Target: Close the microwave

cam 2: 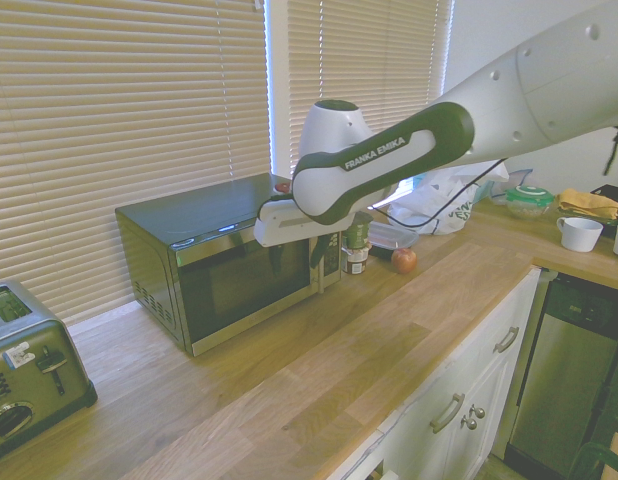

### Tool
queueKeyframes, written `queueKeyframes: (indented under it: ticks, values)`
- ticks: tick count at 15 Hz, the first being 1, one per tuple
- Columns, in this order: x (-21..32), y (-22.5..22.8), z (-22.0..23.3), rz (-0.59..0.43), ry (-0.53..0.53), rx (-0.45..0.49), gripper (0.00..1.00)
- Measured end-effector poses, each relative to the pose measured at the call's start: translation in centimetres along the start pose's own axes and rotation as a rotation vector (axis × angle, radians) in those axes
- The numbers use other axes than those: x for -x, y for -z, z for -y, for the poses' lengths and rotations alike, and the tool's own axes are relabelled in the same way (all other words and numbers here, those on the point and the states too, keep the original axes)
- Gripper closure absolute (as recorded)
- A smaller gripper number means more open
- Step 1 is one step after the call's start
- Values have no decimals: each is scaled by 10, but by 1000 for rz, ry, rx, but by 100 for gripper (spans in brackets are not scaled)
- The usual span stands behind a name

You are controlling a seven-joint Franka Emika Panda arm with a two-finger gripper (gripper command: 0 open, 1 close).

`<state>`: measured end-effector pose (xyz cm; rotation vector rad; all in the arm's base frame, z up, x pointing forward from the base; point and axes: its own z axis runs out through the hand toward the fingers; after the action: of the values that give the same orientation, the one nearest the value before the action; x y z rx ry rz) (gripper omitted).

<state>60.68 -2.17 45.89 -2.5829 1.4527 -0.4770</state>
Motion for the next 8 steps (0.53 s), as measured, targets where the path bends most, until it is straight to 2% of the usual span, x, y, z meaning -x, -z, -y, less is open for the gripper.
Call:
queueKeyframes:
  ticks: [5,8]
  values:
    - [42,4,-79,70,39,57,0]
    - [46,2,-119,101,42,75,0]
